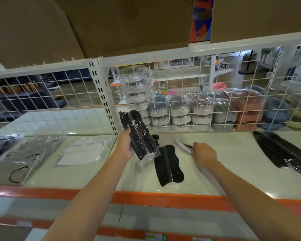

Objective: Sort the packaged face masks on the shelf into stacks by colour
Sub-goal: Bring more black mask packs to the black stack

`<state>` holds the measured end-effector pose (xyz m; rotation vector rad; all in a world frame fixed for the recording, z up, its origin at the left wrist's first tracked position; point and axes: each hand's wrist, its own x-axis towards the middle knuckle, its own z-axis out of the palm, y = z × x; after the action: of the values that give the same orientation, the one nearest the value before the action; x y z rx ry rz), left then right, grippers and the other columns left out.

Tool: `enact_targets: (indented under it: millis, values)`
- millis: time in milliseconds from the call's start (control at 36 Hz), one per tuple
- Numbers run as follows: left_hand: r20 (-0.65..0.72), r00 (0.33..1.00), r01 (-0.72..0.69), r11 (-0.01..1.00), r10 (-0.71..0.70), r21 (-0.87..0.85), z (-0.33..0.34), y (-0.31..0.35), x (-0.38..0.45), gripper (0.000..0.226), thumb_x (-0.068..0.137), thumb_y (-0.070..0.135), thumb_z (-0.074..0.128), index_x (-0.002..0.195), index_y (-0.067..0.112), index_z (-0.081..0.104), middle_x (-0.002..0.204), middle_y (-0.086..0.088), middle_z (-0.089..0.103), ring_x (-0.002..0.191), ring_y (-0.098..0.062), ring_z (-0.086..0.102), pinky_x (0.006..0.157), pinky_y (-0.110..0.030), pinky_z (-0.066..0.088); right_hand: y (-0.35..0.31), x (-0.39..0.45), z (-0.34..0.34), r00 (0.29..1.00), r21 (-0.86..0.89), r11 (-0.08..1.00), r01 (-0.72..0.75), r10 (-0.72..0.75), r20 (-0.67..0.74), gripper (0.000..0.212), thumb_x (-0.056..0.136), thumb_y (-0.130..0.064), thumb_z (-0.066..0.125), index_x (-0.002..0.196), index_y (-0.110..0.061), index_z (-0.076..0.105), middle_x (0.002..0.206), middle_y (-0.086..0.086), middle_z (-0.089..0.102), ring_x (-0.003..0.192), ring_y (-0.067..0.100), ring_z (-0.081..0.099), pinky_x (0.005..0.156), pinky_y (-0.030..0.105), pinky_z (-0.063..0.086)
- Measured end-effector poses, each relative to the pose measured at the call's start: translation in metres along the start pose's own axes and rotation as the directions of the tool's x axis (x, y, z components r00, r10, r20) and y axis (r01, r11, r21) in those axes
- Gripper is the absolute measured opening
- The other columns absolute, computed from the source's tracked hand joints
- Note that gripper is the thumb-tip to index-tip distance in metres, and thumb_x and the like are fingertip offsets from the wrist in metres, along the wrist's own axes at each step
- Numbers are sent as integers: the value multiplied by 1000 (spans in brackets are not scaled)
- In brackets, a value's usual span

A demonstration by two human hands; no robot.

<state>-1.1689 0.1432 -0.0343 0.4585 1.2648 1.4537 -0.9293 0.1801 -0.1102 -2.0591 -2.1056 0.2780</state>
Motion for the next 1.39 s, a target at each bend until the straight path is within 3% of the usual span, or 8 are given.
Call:
enact_targets:
  millis: [167, 333, 444, 750, 889, 1083, 1222, 1389]
  values:
    - [41, 997, 68, 998, -68, 3, 8, -10, 1, 37, 102, 30, 36, 121, 2, 53, 111, -17, 63, 99, -32, 61, 88, -46, 46, -52, -3, -26, 984, 502, 855, 129, -49, -171, 21, 98, -22, 44, 92, -5, 54, 78, 7, 57, 72, 23, 54, 65, 31, 41]
    - [366, 930, 38, 999, -36, 1, 13, -14, -4, 68, 84, 60, 41, 130, 9, 51, 123, -17, 61, 115, -30, 57, 97, -46, 45, -109, -21, -47, 918, 512, 762, 396, -333, -214, 24, 99, -22, 43, 100, -5, 59, 90, 6, 59, 80, 16, 52, 71, 27, 38]
    - [347, 937, 6, 997, -31, 73, 7, -5, -5, 51, 81, 40, 62, 118, 4, 60, 107, -17, 66, 99, -29, 65, 89, -43, 52, -118, -27, -52, 849, 510, 690, 514, -495, -185, 30, 100, -14, 40, 96, 3, 64, 93, 10, 59, 86, 18, 51, 73, 24, 33]
    - [95, 994, -59, 998, 59, -7, -15, 11, 4, 17, 98, 5, 44, 109, 8, 57, 96, -12, 66, 86, -26, 64, 83, -48, 51, -68, -13, 10, 933, 85, 968, 236, -250, 259, 50, 93, -43, 47, 125, -4, 48, 127, 18, 50, 116, 35, 48, 95, 36, 41]
    - [89, 995, -44, 999, 45, -13, -18, 10, 1, 22, 99, 11, 45, 117, 6, 55, 98, -12, 66, 88, -26, 65, 81, -47, 52, -50, -17, 24, 963, -153, 965, 214, -182, 198, 79, 84, -64, 50, 137, -8, 34, 136, 13, 38, 124, 31, 39, 99, 40, 39]
    - [64, 998, -23, 999, 25, -22, -20, 9, 1, 29, 97, 35, 48, 112, 13, 60, 118, -11, 65, 103, -28, 63, 85, -47, 50, -42, -14, 14, 986, -171, 978, 122, -100, 132, 45, 93, -34, 48, 131, -10, 42, 131, 9, 44, 122, 26, 41, 95, 37, 40]
    - [72, 997, 18, 1000, -16, -23, -18, 12, -2, 38, 98, 43, 42, 106, 10, 60, 114, -12, 66, 94, -28, 65, 77, -44, 51, -36, -3, 1, 992, 346, 930, -121, 124, 14, 22, 91, -23, 51, 103, -5, 53, 105, 14, 60, 93, 28, 56, 73, 34, 45]
    - [94, 994, 50, 998, -47, -31, -12, 2, 5, 53, 96, 52, 38, 121, 9, 56, 119, -17, 63, 99, -31, 61, 85, -48, 48, -89, -7, -29, 975, 664, 722, 197, -76, -207, 10, 94, -19, 54, 95, -9, 54, 94, 6, 60, 85, 21, 57, 72, 30, 44]
